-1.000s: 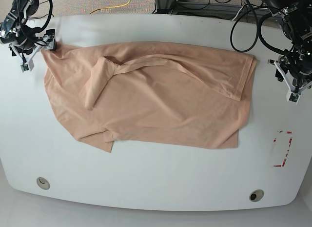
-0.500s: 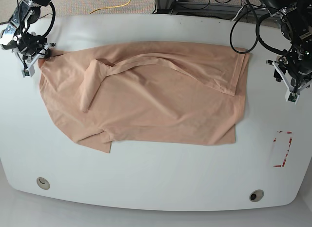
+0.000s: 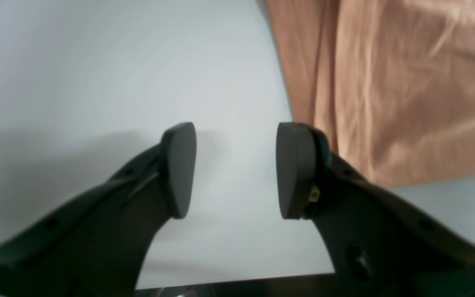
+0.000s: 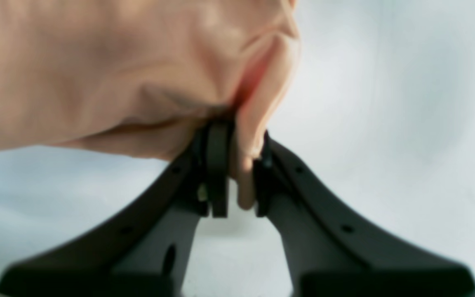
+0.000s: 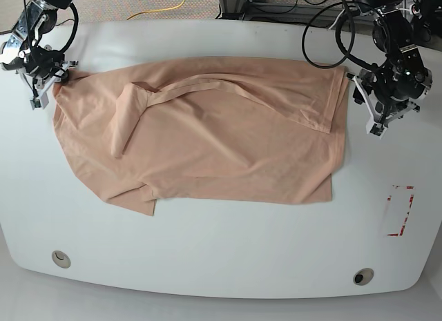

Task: Layout the t-shirt on the table in an organized manner, then fold the t-shirt properly
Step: 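Grasp the shirt's corners with both grippers and drag it toward the robot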

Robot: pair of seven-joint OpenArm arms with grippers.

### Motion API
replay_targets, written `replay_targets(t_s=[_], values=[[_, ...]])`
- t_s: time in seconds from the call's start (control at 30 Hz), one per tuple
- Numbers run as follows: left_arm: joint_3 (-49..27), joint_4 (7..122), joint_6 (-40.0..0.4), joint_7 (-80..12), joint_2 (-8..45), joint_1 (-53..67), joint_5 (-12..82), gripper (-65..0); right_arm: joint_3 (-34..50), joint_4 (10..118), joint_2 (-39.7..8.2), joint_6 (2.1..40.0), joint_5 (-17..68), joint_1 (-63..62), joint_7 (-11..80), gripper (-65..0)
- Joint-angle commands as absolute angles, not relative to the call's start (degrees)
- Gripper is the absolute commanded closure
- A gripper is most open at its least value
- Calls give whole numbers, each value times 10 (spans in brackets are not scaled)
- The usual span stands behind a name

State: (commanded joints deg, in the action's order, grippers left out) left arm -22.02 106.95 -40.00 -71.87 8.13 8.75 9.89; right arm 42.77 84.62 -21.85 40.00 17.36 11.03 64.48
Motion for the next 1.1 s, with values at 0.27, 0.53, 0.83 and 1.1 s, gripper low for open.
replay_targets(t_s=[0.27,0.53,0.83,1.1], values=[[-179,1069,-400,-716,74,119,98,-299,428,846,-218,400,206,110,645,-92],[-177,1031,-400,-709,77,125,96,-299,428,846,-218,400,211,110,645,-92],[-176,947,-400,-694,86,125,95,-292,429,846,-218,400,211,110,645,-89],[-176,948,-400,-694,95,128,95,-72,429,846,-218,400,207,110,645,-68]])
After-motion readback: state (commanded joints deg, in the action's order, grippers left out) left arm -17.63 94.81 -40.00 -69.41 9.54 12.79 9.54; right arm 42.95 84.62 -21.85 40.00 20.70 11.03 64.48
